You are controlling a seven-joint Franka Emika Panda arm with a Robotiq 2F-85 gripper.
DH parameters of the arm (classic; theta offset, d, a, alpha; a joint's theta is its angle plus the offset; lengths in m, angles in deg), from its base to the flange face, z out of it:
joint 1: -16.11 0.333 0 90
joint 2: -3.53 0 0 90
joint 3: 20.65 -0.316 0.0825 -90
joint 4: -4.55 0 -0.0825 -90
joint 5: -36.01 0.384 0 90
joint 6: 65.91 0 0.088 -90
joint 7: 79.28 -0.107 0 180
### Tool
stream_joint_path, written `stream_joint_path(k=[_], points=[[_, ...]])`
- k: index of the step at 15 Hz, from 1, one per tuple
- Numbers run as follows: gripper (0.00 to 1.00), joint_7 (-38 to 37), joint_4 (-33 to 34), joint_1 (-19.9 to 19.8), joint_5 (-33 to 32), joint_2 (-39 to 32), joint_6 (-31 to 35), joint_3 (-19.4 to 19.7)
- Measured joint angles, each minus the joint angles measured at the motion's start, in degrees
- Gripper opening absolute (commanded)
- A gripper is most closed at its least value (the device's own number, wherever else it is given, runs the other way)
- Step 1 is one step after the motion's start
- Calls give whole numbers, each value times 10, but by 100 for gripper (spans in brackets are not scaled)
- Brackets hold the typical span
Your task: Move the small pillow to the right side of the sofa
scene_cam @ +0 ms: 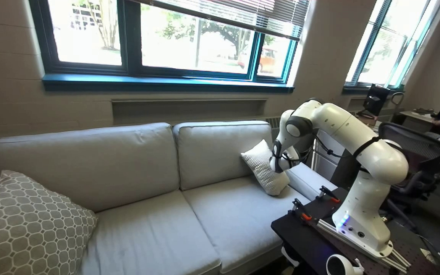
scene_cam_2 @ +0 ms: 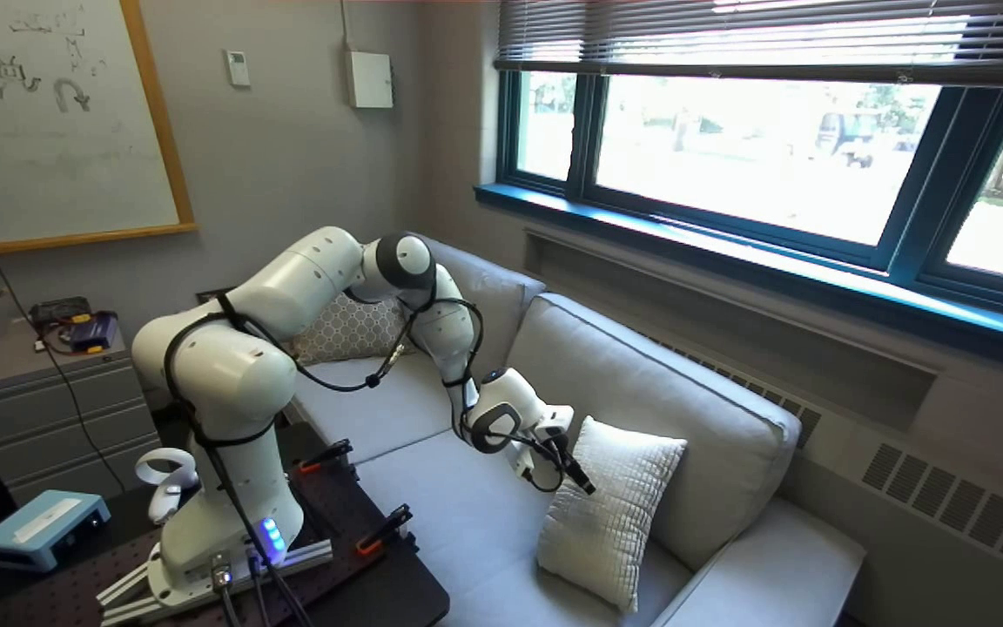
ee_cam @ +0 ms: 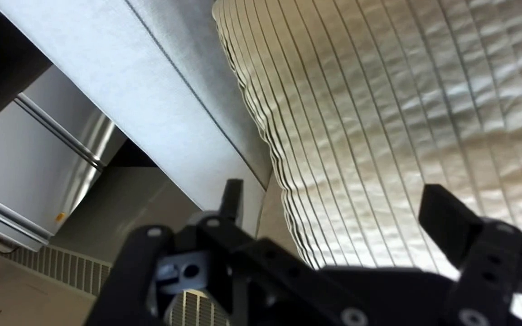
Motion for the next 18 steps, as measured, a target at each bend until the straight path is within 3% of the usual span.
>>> stream_joint_path(k=[4,12,13,15,18], points=[[100,11,52,-52,-32,-6,-1,-42],[99,62,183,-209,-141,-40,-54,-138],[75,64,199,-221,-149,-47,-62,-145],[71,67,230,-235,-158,-62,-78,-154],[48,66,274,-234,-158,-91,-91,-154]])
